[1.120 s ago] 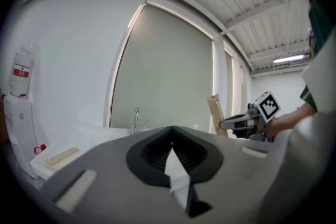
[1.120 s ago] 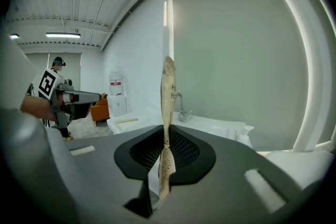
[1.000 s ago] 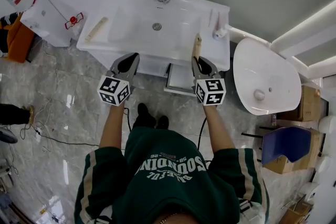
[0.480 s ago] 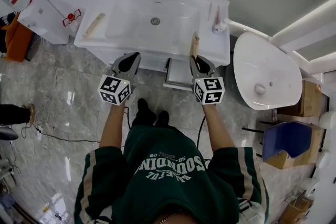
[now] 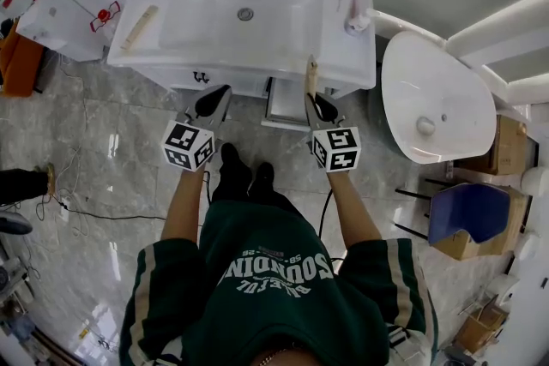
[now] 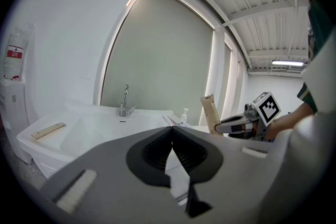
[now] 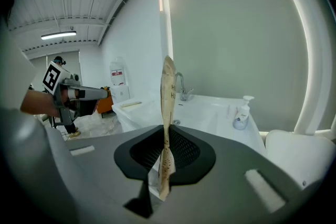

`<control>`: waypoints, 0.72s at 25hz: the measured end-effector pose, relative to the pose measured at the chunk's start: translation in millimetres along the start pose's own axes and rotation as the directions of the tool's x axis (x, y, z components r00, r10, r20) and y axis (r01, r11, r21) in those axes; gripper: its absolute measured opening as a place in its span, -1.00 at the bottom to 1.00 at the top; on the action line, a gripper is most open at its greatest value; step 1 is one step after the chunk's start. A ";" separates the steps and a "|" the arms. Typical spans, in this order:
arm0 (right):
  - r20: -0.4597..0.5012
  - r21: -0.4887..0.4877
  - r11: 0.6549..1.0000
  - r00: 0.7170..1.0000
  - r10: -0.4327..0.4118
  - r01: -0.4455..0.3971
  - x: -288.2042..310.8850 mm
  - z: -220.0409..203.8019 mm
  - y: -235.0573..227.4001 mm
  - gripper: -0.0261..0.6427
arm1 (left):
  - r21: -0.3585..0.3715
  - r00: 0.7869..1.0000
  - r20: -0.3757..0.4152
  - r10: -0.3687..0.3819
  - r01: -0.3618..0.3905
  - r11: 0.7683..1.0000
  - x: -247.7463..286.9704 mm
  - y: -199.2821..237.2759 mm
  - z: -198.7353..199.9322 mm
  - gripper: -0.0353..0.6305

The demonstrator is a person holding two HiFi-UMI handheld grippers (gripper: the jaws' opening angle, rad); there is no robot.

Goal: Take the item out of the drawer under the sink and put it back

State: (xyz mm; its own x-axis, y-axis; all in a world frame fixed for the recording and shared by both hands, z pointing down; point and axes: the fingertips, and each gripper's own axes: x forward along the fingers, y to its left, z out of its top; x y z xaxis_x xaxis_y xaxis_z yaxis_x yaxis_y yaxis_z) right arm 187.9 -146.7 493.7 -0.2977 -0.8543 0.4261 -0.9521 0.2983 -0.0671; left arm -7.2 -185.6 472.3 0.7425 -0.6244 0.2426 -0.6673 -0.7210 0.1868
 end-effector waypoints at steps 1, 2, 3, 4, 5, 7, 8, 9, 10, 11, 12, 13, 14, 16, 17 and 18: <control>-0.012 0.002 1.000 1.000 0.001 -0.001 -0.2 -7.9 0.7 -0.83 | -0.005 1.000 -0.010 -0.005 0.005 1.000 1.7 -2.3 -6.0 -0.74; -0.025 0.005 1.000 1.000 0.003 -0.003 -0.7 -16.4 1.9 -0.83 | -0.011 1.000 -0.021 -0.009 0.009 1.000 3.0 -4.8 -12.5 -0.74; -0.039 0.005 1.000 0.999 0.007 -0.006 -1.2 -25.1 3.4 -0.83 | -0.018 0.999 -0.033 -0.015 0.014 1.000 4.3 -7.5 -19.7 -0.74; -0.054 -0.001 1.000 0.998 0.011 -0.011 -1.4 -33.2 5.1 -0.83 | -0.025 0.999 -0.047 -0.021 0.019 1.000 5.8 -10.1 -27.0 -0.74; -0.069 -0.014 1.000 0.997 0.018 -0.019 -1.0 -40.3 6.9 -0.83 | -0.029 0.998 -0.061 -0.028 0.026 0.999 7.8 -12.8 -33.8 -0.74; -0.097 -0.040 0.999 0.995 0.030 -0.034 0.4 -50.8 8.0 -0.83 | -0.032 0.996 -0.083 -0.041 0.038 0.999 11.8 -17.5 -43.9 -0.74; -0.108 -0.046 0.998 0.994 0.034 -0.039 1.9 -54.6 7.0 -0.83 | -0.035 0.995 -0.089 -0.044 0.042 0.999 13.8 -18.6 -46.8 -0.74; -0.118 -0.047 0.998 0.992 0.036 -0.042 4.1 -58.6 5.3 -0.83 | -0.039 0.995 -0.092 -0.047 0.043 0.998 15.6 -18.9 -48.8 -0.74; -0.131 -0.049 0.998 0.991 0.038 -0.045 6.8 -63.5 3.6 -0.83 | -0.043 0.994 -0.094 -0.048 0.044 0.998 17.2 -18.6 -50.6 -0.74; -0.146 -0.053 0.997 0.988 0.039 -0.048 9.8 -69.7 2.5 -0.83 | -0.045 0.994 -0.098 -0.049 0.045 0.998 18.3 -18.2 -52.9 -0.74; -0.164 -0.062 0.997 0.986 0.041 -0.052 12.8 -76.9 2.3 -0.83 | -0.048 0.993 -0.103 -0.050 0.045 0.998 18.7 -17.6 -55.9 -0.74; -0.183 -0.075 0.995 0.982 0.043 -0.058 16.0 -84.5 2.7 -0.83 | -0.050 0.993 -0.110 -0.050 0.045 0.998 18.8 -16.5 -59.3 -0.74; -0.203 -0.091 0.994 0.978 0.047 -0.066 19.0 -92.0 3.3 -0.83 | -0.052 0.992 -0.118 -0.049 0.043 0.998 18.9 -15.4 -62.8 -0.74; -0.245 -0.116 0.989 0.968 0.058 -0.088 24.6 -106.7 3.8 -0.83 | -0.059 0.990 -0.130 -0.045 0.038 0.998 20.0 -13.0 -68.7 -0.74; -0.266 -0.125 0.987 0.962 0.063 -0.099 28.1 -113.8 3.7 -0.83 | -0.063 0.990 -0.134 -0.044 0.036 0.997 21.0 -11.5 -71.0 -0.74; -0.283 -0.130 0.986 0.957 0.067 -0.108 32.4 -120.7 3.3 -0.83 | -0.067 0.990 -0.136 -0.043 0.034 0.997 22.2 -9.9 -73.0 -0.74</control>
State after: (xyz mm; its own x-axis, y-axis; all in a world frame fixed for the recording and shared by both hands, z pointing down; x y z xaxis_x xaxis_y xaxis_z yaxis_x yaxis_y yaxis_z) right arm 183.5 -122.0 616.2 -0.3293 -0.6768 0.6584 -0.8973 0.4415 0.0050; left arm 11.7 -170.4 545.4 0.7557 -0.5464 0.3611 -0.6440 -0.7201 0.2582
